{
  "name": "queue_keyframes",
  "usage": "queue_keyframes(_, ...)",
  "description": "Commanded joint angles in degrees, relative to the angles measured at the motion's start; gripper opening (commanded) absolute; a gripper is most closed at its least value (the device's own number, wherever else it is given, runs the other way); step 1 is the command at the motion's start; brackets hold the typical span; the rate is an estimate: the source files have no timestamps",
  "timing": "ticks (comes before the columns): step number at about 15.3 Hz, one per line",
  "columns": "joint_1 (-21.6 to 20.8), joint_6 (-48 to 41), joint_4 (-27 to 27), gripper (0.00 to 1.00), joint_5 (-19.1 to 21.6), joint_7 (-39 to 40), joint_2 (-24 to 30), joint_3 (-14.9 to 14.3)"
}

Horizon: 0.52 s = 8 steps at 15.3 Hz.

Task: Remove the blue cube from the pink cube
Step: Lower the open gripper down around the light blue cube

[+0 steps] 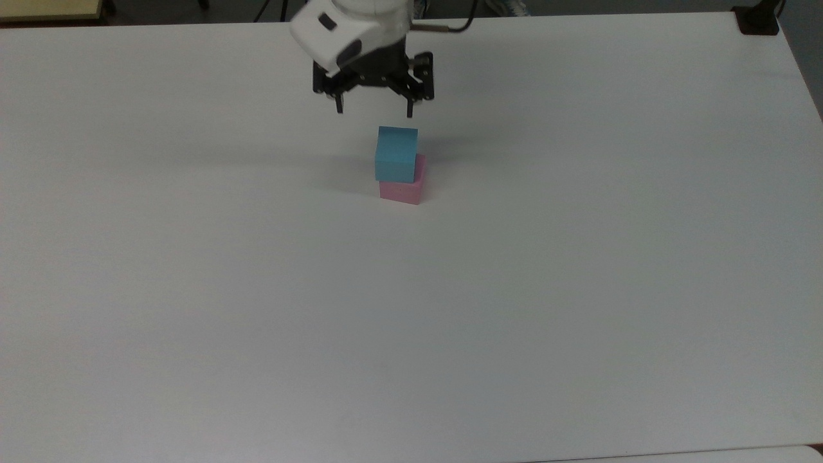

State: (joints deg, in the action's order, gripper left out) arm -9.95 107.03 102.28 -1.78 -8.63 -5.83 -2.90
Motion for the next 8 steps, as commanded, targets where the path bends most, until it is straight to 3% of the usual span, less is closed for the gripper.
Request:
queue_keyframes(1,-0.9,3.9,2.2,1.00,1.3,0.2,-2.4,0.3)
queue_keyframes(8,-0.9,7.7,5.5,1.00,1.2,-3.3,-5.0,2.3)
